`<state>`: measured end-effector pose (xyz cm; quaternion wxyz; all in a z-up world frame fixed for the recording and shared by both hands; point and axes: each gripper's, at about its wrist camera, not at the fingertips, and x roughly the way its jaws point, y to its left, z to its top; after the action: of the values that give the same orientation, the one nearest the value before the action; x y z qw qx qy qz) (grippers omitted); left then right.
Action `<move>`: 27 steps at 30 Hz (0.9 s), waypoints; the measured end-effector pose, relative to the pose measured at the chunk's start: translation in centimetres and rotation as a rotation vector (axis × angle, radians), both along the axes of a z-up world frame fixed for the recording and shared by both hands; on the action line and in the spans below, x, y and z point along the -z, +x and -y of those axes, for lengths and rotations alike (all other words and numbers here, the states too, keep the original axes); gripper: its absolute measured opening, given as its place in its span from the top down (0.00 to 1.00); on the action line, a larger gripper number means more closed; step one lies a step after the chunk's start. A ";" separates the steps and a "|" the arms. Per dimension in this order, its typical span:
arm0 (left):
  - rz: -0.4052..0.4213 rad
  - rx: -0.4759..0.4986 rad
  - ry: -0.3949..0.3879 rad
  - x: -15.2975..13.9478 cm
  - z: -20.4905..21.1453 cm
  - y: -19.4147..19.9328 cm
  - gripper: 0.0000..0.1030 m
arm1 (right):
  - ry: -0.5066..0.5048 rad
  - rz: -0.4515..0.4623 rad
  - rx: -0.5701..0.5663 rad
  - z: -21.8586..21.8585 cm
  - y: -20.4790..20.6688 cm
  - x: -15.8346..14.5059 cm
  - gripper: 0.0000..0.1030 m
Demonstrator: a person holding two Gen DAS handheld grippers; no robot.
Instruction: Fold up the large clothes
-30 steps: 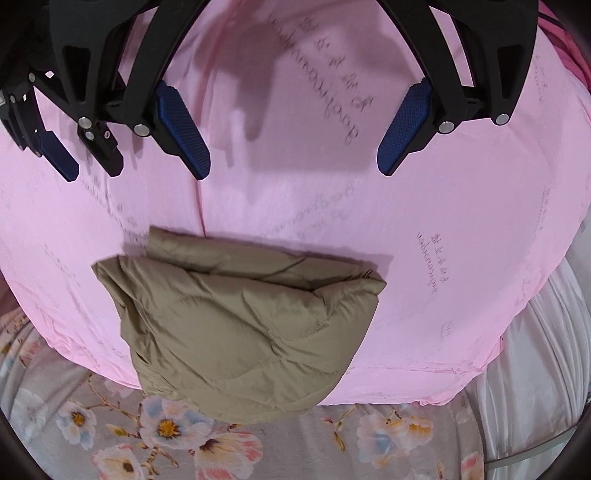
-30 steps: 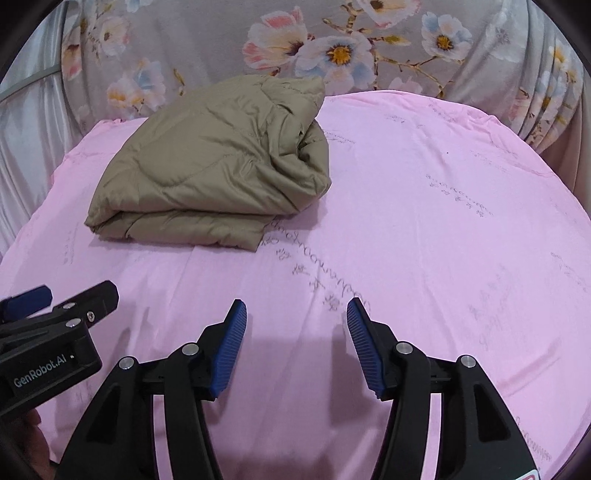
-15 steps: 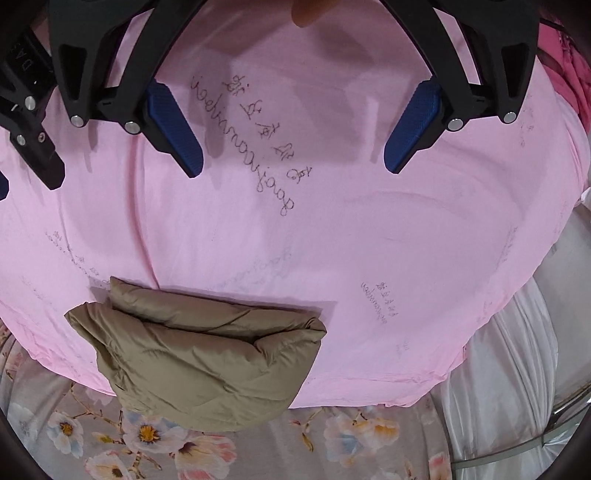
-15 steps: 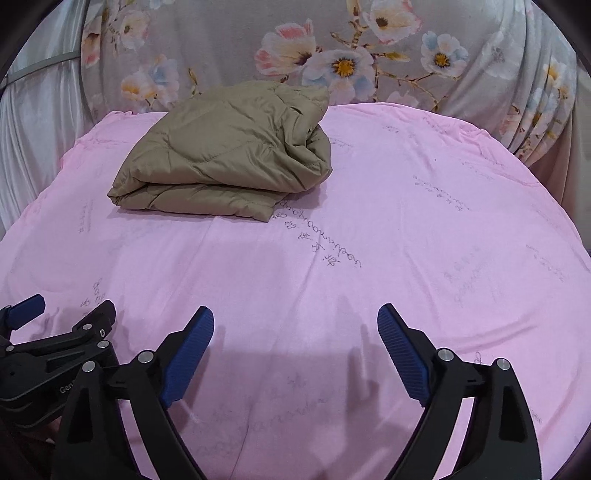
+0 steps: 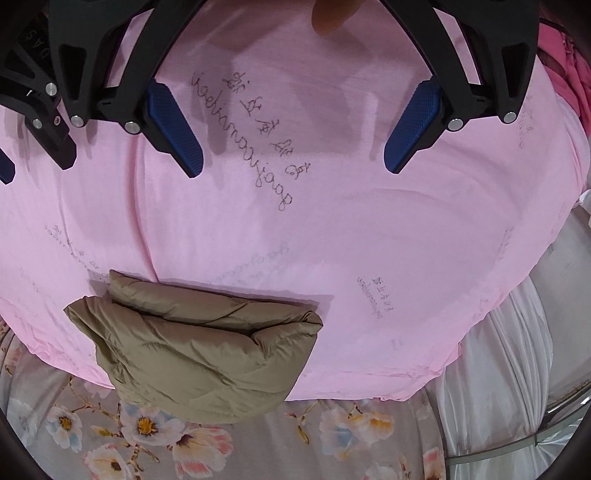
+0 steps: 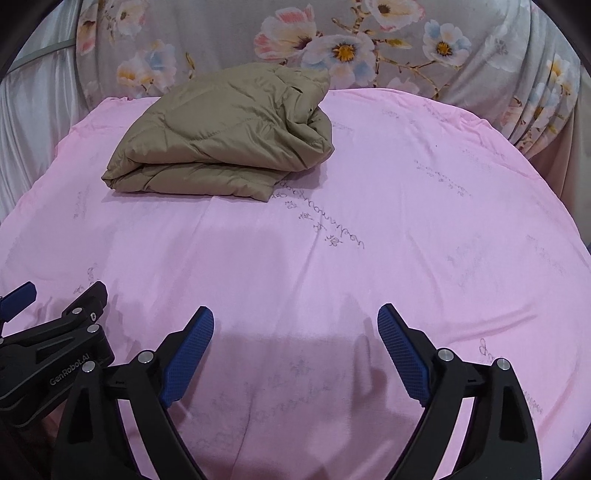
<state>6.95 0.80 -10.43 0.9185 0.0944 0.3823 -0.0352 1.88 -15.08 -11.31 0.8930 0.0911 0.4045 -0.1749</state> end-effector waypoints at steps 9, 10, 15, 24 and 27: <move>0.019 0.002 0.011 -0.2 0.4 -0.1 0.07 | 0.008 0.015 0.015 0.4 -0.3 -0.1 0.15; 0.021 0.003 0.008 -0.2 0.4 -0.1 0.07 | 0.011 0.018 0.018 0.5 -0.3 -0.1 0.15; 0.017 0.010 0.005 -0.2 0.9 0.2 0.07 | 0.022 0.022 0.030 1.0 -0.3 -0.1 0.15; 0.026 0.003 -0.009 -0.3 1.3 0.5 0.07 | 0.006 0.027 0.035 0.8 0.0 -0.2 0.15; 0.032 0.001 -0.009 -0.3 1.3 0.3 0.07 | 0.005 0.027 0.037 0.8 0.0 -0.2 0.15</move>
<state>7.30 -0.49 -10.08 0.9249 0.0913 0.3673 -0.0360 1.91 -15.92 -11.16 0.8949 0.1030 0.3908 -0.1892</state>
